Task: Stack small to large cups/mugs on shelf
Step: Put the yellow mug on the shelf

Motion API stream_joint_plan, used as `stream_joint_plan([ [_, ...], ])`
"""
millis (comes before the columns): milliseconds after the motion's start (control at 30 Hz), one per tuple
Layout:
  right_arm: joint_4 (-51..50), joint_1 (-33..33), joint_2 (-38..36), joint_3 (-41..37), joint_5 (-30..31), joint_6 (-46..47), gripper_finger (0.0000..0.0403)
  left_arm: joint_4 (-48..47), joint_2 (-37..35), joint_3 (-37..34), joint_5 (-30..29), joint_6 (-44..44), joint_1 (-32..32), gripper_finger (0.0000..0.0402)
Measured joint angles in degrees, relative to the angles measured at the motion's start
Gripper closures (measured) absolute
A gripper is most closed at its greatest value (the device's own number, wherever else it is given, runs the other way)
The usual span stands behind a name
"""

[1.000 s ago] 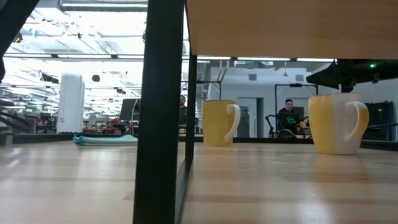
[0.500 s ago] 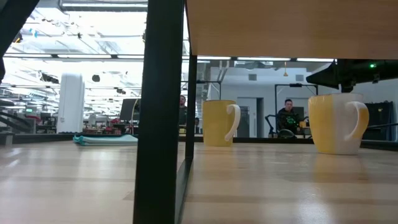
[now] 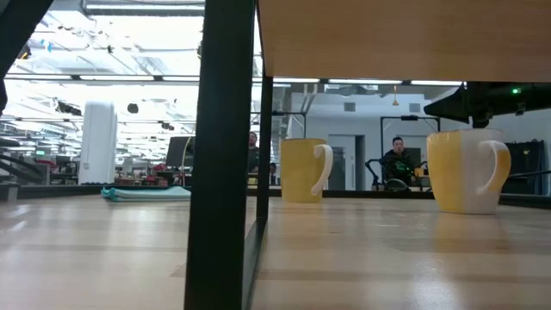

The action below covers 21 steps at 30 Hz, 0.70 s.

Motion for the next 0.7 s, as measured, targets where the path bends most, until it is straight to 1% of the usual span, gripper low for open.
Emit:
stream_joint_plan([
  [200,0.0,0.0,0.0,0.0,0.0,0.0,0.0317,-0.9,-2.0,0.0,-0.4,0.8,0.0,0.01],
  [267,0.0,0.0,0.0,0.0,0.0,0.0,0.0317,-1.4,-2.7,0.0,-1.3,1.8,0.0,0.01],
  [367,0.0,0.0,0.0,0.0,0.0,0.0,0.0317,-1.2,-5.0,0.0,-4.8,3.5,0.1,0.01],
  [433,0.0,0.0,-0.1,0.0,0.0,0.0,0.0317,-1.2,-6.9,0.0,-9.5,5.3,0.1,0.01],
  [567,0.0,0.0,-0.1,0.0,0.0,0.0,0.0317,-1.2,-11.1,0.1,-20.8,9.0,-0.6,0.01],
  [700,0.0,0.0,-0.1,0.0,0.0,0.0,0.0317,-1.3,-15.9,0.0,-30.7,11.1,-1.6,0.01],
])
